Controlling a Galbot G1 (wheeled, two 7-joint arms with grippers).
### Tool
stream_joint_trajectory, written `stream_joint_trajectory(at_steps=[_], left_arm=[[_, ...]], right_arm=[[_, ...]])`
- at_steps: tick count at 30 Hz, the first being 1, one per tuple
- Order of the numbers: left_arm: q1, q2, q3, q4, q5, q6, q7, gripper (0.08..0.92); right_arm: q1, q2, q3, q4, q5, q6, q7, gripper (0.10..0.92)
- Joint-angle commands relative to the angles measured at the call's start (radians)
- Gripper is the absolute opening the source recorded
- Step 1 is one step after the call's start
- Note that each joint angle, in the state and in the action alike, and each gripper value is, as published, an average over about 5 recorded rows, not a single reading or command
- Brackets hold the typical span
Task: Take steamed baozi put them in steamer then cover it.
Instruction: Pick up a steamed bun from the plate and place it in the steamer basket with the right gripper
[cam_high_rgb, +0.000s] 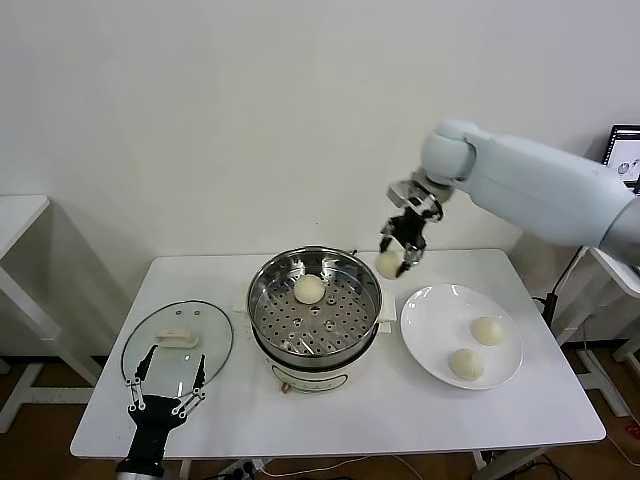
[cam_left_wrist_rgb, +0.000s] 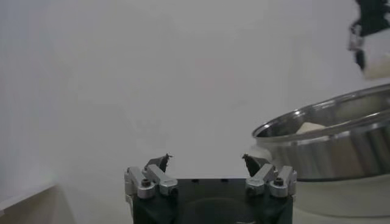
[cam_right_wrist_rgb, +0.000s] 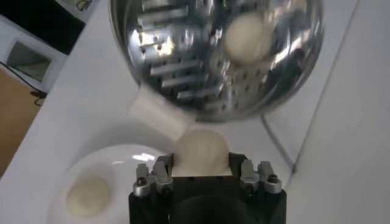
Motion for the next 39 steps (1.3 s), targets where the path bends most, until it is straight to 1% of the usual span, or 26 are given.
stream_joint_trajectory(at_steps=[1, 4, 8, 19, 26, 36, 39], left_arm=[[-0.004, 0.002, 0.001, -0.001, 0.000, 0.001, -0.001, 0.823], [-0.008, 0.002, 0.002, 0.000, 0.000, 0.003, -0.002, 0.823], [-0.014, 0.001, 0.005, 0.000, -0.001, 0.006, -0.003, 0.823], [-0.022, -0.001, 0.005, 0.004, -0.005, 0.003, -0.006, 0.823], [-0.021, 0.000, -0.002, 0.004, -0.009, 0.003, -0.010, 0.823], [-0.019, -0.003, -0.003, 0.005, -0.009, 0.005, -0.013, 0.823], [-0.017, -0.003, -0.004, 0.004, -0.008, 0.006, -0.014, 0.823]], right_arm=[[0.140, 0.178, -0.091, 0.106, 0.184, -0.071, 0.006, 0.636], [0.123, 0.224, -0.114, 0.126, 0.228, -0.109, 0.057, 0.636], [0.093, 0.282, -0.141, 0.141, 0.246, -0.147, 0.119, 0.636], [0.010, 0.404, -0.181, 0.070, 0.214, -0.189, 0.194, 0.631], [-0.033, 0.436, -0.182, 0.033, 0.175, -0.196, 0.210, 0.636], [-0.081, 0.441, -0.180, 0.008, 0.127, -0.205, 0.243, 0.636], [-0.084, 0.436, -0.178, 0.012, 0.121, -0.204, 0.244, 0.648]])
